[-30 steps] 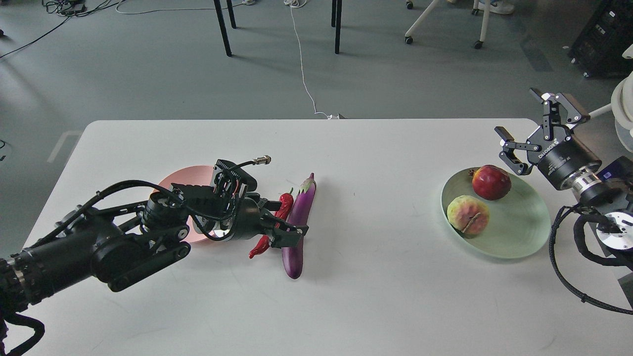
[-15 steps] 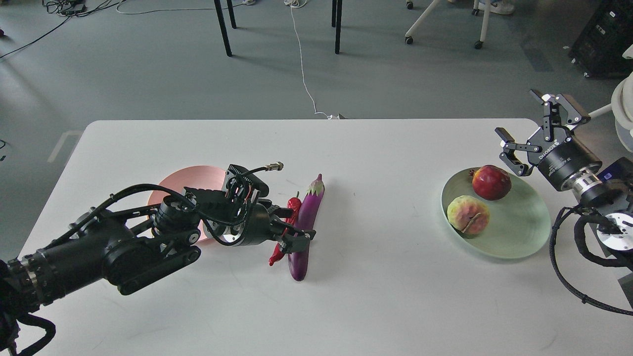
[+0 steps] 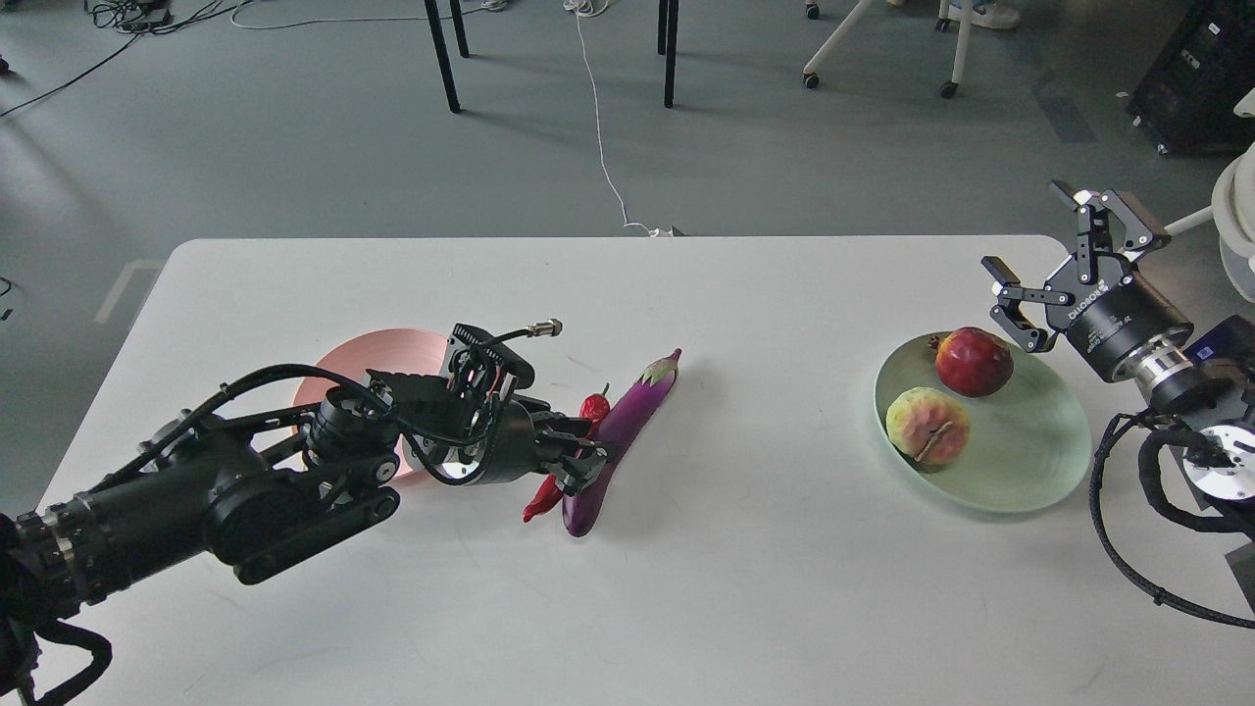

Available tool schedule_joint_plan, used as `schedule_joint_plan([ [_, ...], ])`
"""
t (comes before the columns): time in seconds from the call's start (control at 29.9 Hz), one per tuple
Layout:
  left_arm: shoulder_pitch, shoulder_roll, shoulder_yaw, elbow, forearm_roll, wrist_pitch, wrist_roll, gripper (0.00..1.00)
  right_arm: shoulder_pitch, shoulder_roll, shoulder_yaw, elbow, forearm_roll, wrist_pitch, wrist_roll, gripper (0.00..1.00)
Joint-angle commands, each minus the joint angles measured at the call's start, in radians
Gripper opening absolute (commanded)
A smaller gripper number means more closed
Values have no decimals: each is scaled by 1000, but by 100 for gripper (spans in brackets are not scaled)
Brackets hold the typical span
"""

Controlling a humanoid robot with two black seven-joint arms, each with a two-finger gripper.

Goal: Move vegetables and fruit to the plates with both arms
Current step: 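Reach the left gripper to the purple eggplant and grasp it, then lift the eggplant and lower it onto the pink plate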

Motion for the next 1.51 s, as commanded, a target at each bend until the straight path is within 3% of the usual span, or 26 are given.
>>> schedule_joint_plan([
  [0.0,-3,2,-1,-6,-3,-7,10,11,0,0,0,0,0,0,0,95],
  [0.54,-60,40,-27,-141,-170,-17,31,10,0,0,0,-3,-2,0,0,95],
  [0.77,-92,43,-105,-184,-251,-19,36,11,0,-1,1,-2,-2,0,0,95],
  [0.97,-112,132,-148,-196,-335,-22,33,12,0,0,1,0,-2,0,0,95],
  [1.24,-123,325,-140,-195,-421,-22,7,12,0,0,0,0,-2,0,0,95],
  [1.47,-62,439,-126,-133,-411,-11,-65,12,-5,8,0,0,-8,0,0,95],
])
